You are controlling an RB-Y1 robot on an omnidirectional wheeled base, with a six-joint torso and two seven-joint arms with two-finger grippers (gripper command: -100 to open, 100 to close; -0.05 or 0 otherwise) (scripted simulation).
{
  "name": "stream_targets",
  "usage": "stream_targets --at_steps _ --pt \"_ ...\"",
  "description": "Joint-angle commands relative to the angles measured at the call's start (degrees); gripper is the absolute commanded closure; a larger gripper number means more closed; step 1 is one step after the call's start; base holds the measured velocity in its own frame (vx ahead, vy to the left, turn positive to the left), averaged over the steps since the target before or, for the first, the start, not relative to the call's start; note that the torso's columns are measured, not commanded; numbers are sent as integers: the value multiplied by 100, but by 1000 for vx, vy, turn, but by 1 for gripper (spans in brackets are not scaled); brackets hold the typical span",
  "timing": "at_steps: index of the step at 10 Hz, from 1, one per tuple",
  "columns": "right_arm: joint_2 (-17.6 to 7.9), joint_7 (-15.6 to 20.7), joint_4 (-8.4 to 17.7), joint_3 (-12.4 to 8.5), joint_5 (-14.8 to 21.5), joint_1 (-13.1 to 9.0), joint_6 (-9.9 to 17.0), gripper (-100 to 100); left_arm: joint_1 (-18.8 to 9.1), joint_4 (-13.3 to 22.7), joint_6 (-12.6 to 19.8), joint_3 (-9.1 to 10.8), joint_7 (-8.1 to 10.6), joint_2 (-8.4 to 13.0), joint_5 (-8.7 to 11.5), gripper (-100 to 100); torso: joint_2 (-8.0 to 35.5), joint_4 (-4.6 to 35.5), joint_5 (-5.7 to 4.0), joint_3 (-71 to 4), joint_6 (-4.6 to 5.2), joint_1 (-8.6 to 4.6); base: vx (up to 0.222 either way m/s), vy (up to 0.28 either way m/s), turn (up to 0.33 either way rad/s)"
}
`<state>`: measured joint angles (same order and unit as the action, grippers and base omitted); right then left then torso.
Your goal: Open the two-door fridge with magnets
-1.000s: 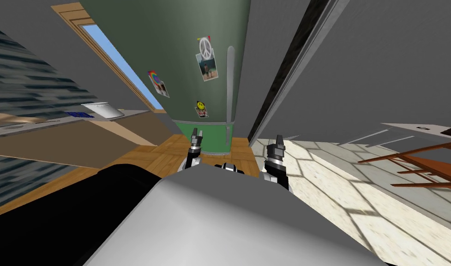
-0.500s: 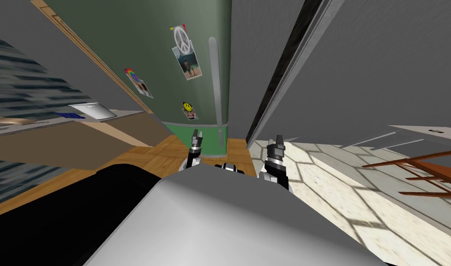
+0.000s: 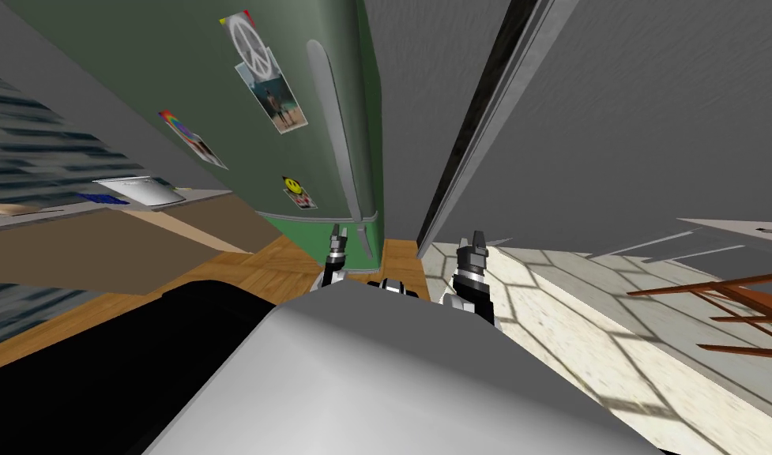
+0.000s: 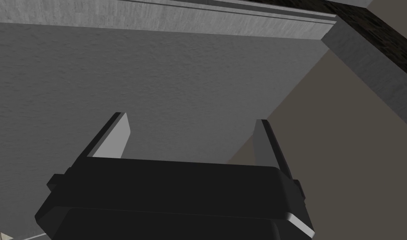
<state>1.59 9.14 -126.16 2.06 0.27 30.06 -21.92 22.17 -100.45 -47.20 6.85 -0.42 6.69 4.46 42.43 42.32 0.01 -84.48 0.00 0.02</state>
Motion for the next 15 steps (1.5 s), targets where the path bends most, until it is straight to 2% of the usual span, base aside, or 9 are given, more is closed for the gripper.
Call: stream_targets --at_steps 1,2,7,8,9,11,12,13,15 --pt "0 0 0 0 0 0 0 0 -95 304 -132 38 -26 -192 58 -100 -4 0 -1 -1 0 -4 166 -200 15" --pt "0 0 0 0 0 0 0 0 -127 403 -174 48 -37 -332 75 -100 -15 -4 -1 -9 0 -2 154 -165 44" --pt "-2 0 0 -2 0 -1 0 0 -179 -74 324 174 -23 -168 131 -100 -22 -5 1 -13 3 6 31 -23 22" --pt "-2 0 0 -2 0 -2 0 0 -154 10 227 163 -9 -170 129 -100 -30 -2 -3 -19 6 7 4 -6 9" --pt "-2 0 0 -2 0 -2 0 0 -151 179 39 120 -32 -221 100 100 -29 -6 0 -18 6 6 -24 10 -20" --pt "-2 0 0 -2 0 -2 0 0 -134 330 -132 88 -38 -252 82 100 -9 5 -6 -7 2 0 -25 15 -18" --pt "-2 0 0 -2 0 -2 0 0 -143 299 -63 90 -46 -253 81 100 -8 2 -5 -5 1 -4 -10 11 -2" --pt "-2 0 0 -2 0 -2 0 0 -139 261 -56 94 -50 -67 78 -100 -14 -2 -3 -8 0 -7 -3 -6 1" --pt "-2 0 0 -2 0 -2 0 0 -145 111 142 123 -59 -39 63 -100 -19 -5 -3 -11 0 -11 0 -32 3"
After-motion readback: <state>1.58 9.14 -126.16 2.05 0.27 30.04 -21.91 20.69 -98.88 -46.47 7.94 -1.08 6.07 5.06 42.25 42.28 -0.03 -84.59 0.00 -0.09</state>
